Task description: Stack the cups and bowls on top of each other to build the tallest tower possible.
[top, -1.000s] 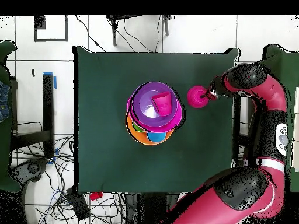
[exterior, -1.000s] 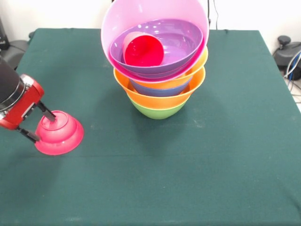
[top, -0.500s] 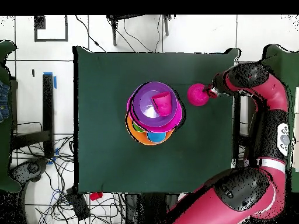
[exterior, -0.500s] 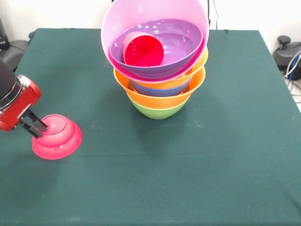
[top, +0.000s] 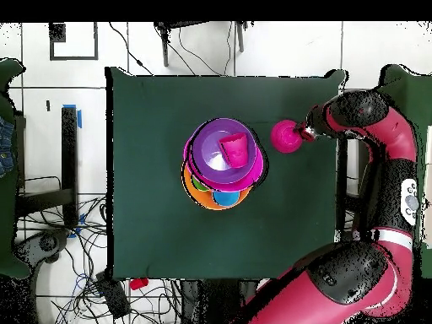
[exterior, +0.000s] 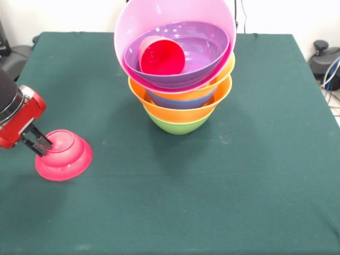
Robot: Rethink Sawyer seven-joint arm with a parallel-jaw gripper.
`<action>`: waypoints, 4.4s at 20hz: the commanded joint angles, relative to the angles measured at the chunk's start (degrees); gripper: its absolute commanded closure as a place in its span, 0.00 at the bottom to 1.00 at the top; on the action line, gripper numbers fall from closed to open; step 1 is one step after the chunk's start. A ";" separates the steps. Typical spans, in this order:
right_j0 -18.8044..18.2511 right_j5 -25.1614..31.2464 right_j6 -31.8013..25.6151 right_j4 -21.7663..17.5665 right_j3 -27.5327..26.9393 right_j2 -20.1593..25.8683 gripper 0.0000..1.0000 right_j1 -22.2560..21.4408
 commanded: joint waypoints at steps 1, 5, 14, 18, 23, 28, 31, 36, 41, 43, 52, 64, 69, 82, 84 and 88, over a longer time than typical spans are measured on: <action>3.46 -7.77 9.54 -3.44 2.29 -3.96 1.00 5.79; 3.74 -6.89 9.85 -2.92 3.44 -5.01 1.00 4.01; 3.99 -2.27 15.23 0.91 13.82 -8.47 1.00 -8.57; 4.77 -0.07 16.77 2.49 15.73 -9.59 1.00 -12.04; 5.10 1.52 16.42 4.03 16.63 -10.71 1.00 -14.26; 5.82 2.82 16.61 5.47 14.68 -11.62 1.00 -13.61; 5.99 2.00 15.32 6.03 13.49 -11.67 1.00 -12.22; 5.50 -2.82 14.81 7.32 14.21 -11.80 1.00 -10.43; 5.57 -10.23 17.41 8.38 13.96 -12.11 1.00 -6.98; 5.82 -12.24 18.07 8.63 13.77 -12.29 1.00 -6.06; 5.46 -19.67 15.03 10.26 13.38 -11.23 1.00 -3.23; 7.04 -15.38 20.54 13.33 16.57 -15.01 0.00 -7.97; 7.90 -13.32 21.03 14.90 16.02 -16.38 0.00 -8.98; 10.09 -10.52 18.31 18.24 14.83 -18.01 0.00 -9.19; 10.09 -11.04 18.75 19.58 15.69 -17.77 0.00 -8.28; 10.17 -12.32 18.25 21.46 17.41 -16.99 0.00 -7.18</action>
